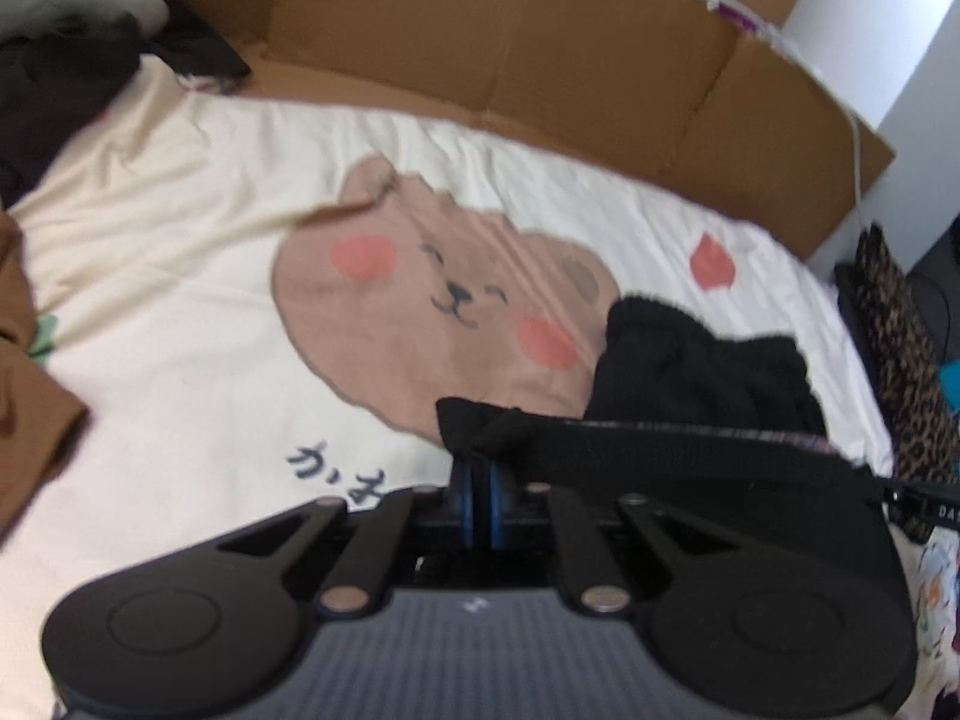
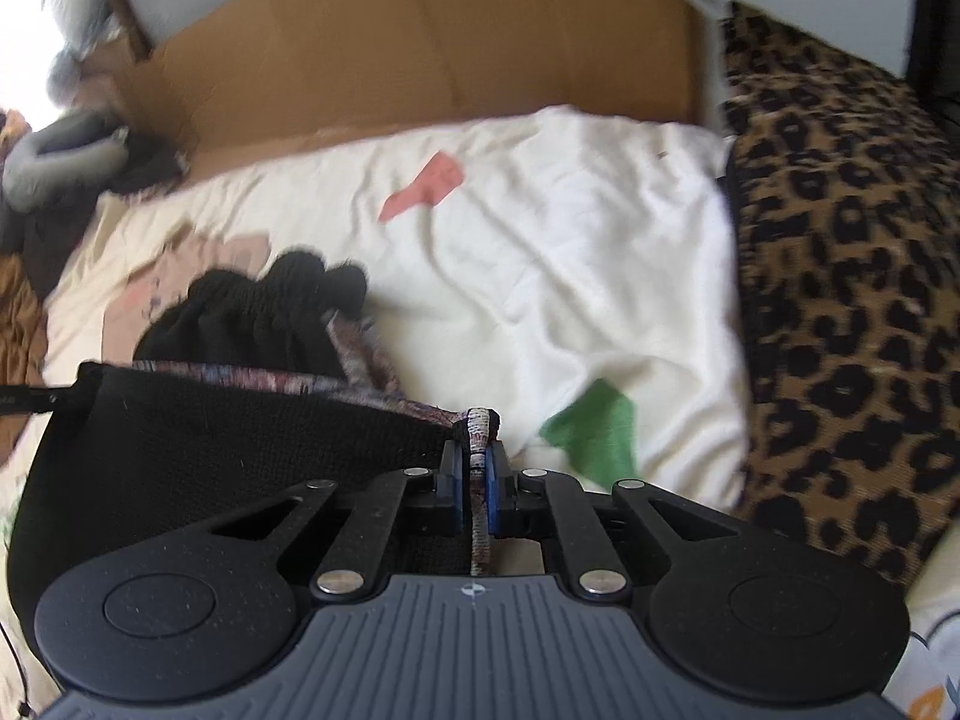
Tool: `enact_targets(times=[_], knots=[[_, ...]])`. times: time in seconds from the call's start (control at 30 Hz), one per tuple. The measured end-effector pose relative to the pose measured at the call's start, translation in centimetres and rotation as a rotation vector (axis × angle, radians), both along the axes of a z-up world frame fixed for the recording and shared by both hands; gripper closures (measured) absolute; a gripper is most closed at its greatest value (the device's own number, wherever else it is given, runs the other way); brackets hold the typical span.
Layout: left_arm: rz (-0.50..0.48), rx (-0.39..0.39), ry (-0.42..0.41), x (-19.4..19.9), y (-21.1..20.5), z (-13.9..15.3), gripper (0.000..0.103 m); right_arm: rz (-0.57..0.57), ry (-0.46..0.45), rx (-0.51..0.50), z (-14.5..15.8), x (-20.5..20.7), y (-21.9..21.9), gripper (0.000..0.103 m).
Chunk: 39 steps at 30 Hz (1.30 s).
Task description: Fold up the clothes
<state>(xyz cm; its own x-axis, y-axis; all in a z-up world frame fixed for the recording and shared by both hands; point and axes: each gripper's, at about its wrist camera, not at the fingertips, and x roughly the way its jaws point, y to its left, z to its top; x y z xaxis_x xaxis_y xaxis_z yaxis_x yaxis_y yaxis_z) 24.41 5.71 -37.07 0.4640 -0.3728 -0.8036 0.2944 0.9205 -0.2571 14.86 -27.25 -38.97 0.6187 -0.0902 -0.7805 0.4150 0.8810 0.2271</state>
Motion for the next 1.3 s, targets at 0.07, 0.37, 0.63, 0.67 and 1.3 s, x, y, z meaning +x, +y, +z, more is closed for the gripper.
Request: enact_targets(times=[0.07, 0.37, 0.63, 0.67, 1.3], knots=[[0.0, -0.008, -0.015, -0.2, 0.2, 0.9, 0.098, -0.018, -0.024, -0.002, 1.1, -0.5, -0.3, 0.098], [0.03, -0.04, -0.058, -0.2, 0.3, 4.1, 0.098, -0.104, -0.116, 0.035, 4.8, -1.8, -0.6, 0.098], [0.028, -0.016, -0.114, 1.1, -1.0, 5.9, 0.098, -0.111, -0.143, 0.034, 6.0, -0.2, -1.4, 0.098], [0.027, -0.013, -0.113, 1.4, -1.0, 6.0, 0.098, -0.112, -0.145, 0.032, 6.1, 0.0, -1.5, 0.098], [-0.01, 0.03, -0.023, 7.0, -3.2, 2.0, 0.098, -0.159, -0.04, 0.041, 1.8, 4.5, -4.6, 0.098]])
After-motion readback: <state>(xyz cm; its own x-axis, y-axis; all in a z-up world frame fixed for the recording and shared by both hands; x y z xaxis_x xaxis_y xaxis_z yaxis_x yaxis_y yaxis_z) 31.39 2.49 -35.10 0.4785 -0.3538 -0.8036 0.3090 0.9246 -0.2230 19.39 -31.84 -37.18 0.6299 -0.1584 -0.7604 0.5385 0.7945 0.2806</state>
